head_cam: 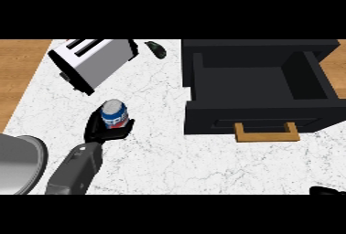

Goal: Pick up the can, place it into the drawer and close the drawer

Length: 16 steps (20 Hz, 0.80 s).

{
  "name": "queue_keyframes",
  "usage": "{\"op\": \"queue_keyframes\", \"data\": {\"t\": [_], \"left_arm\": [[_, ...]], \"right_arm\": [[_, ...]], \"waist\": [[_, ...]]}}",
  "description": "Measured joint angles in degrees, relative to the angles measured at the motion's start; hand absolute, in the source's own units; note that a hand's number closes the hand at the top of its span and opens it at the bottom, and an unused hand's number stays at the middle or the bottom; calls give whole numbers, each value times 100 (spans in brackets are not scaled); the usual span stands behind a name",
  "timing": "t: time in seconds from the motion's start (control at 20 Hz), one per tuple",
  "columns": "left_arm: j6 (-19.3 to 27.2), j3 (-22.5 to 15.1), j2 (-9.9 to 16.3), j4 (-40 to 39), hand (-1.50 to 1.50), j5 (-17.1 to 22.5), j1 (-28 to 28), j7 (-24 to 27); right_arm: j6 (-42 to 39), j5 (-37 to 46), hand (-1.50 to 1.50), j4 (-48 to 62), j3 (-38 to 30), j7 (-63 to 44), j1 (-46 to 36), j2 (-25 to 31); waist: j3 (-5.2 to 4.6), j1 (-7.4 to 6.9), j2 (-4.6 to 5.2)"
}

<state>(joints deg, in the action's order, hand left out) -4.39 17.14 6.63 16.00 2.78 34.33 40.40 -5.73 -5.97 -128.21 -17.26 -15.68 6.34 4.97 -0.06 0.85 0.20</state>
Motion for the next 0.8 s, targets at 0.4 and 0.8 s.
{"op": "queue_keyframes", "data": {"t": [0.4,0.8], "left_arm": [[304,-22,-395,263,150,140,445,-195],[514,-514,-555,1462,150,165,783,-1363]], "right_arm": [[36,97,-150,-41,1,-60,-55,3],[-20,101,-150,69,-153,87,0,46]], "waist": [[4,-31,-13],[10,-98,-48]]}}
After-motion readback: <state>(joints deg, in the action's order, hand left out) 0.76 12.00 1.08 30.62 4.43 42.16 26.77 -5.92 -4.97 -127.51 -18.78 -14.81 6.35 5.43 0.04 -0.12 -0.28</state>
